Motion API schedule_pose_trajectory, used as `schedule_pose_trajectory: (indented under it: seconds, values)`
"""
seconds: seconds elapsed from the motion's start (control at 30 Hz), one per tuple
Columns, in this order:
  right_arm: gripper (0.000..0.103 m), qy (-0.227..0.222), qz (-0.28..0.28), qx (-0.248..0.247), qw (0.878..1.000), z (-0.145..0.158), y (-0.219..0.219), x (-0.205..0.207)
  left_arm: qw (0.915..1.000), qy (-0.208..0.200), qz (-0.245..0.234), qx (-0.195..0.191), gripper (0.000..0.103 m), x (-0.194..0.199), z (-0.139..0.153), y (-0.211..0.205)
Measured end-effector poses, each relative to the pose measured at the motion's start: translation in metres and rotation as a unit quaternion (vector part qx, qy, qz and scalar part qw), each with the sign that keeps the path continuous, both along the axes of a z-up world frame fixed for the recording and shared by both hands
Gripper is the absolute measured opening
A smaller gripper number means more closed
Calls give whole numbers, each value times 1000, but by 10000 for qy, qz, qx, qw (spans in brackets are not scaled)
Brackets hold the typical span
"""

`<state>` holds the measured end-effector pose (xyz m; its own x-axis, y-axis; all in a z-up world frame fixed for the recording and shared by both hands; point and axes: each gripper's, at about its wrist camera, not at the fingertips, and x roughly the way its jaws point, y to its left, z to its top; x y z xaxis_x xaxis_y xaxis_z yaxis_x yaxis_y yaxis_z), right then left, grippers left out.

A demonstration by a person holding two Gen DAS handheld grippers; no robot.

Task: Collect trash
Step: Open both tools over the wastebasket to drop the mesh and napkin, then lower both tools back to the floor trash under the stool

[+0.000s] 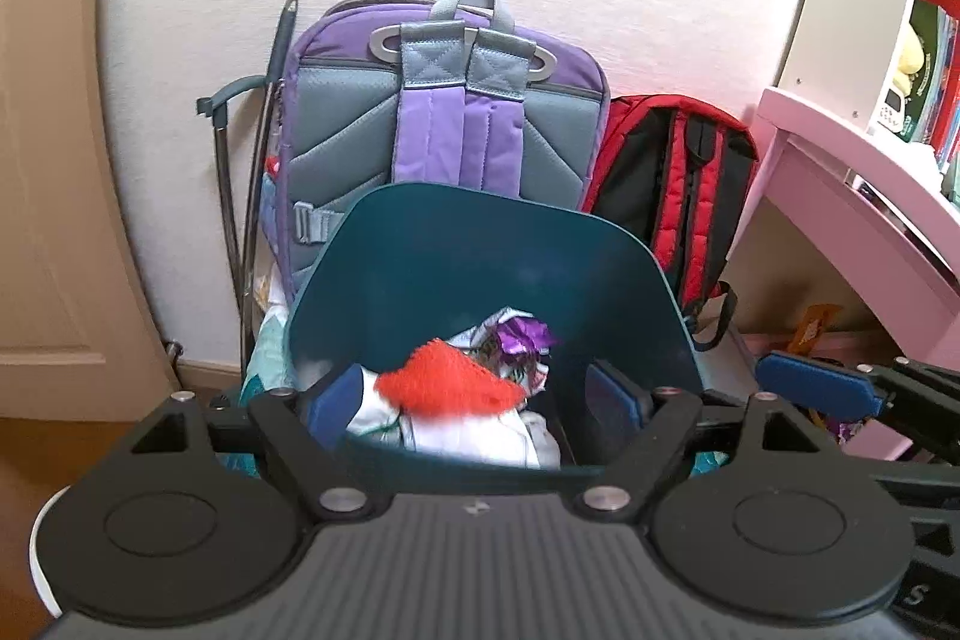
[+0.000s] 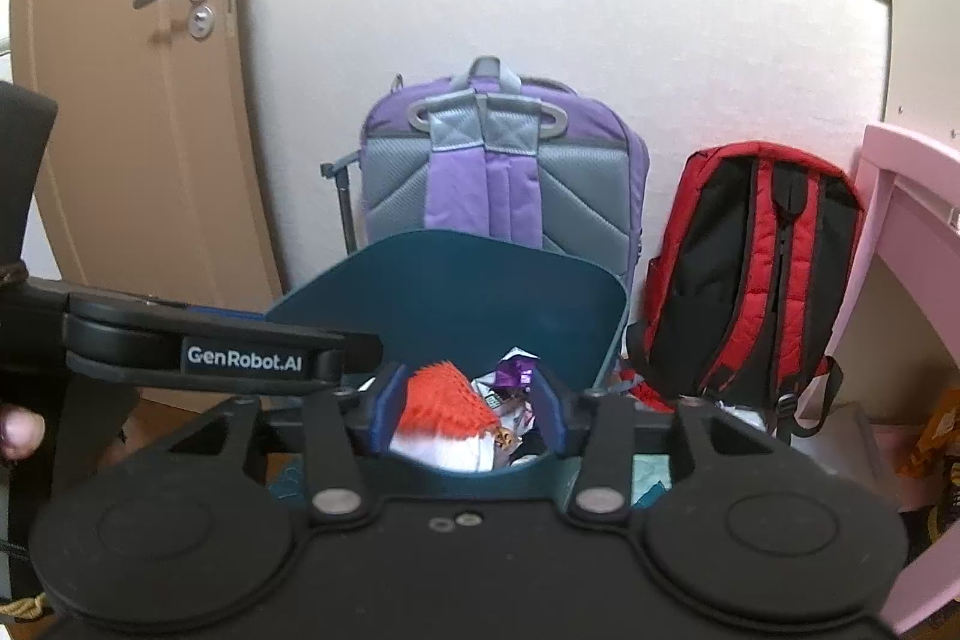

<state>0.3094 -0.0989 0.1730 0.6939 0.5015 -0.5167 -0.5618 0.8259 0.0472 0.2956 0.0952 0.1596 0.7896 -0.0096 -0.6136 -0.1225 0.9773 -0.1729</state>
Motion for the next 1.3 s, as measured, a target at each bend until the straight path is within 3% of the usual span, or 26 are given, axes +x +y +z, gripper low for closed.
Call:
schedule_pose_trajectory:
  seconds: [0.17,0.37,0.43,0.53,0.67,0.87,1.03,1.17,1.3]
  values:
    - [49,-4,65,131,9999,14,-11,-26,10000,-28,38,50,86,-33,10,-5]
    - [51,-35,173,190,9997,21,-19,-57,9998,-14,101,-153,87,-71,13,-5]
    - [51,-38,206,180,9996,20,-21,-67,9997,-13,151,-211,89,-83,11,-4]
    - [52,28,297,226,9993,15,-23,-79,9994,-41,241,-244,103,-99,6,-1]
    - [53,224,430,323,9983,-1,-24,-91,9994,-53,303,-168,103,-119,-6,5]
    - [54,634,546,265,9961,-47,-13,-98,9996,130,251,-23,103,-130,-46,18]
    - [54,1149,583,211,9914,-101,3,-96,9985,497,89,-205,103,-126,-96,40]
    - [54,1512,618,106,9865,-152,21,-90,9968,788,-67,-145,103,-117,-146,55]
    - [54,2094,486,-118,9765,-220,39,-76,9907,1342,-179,129,103,-101,-210,67]
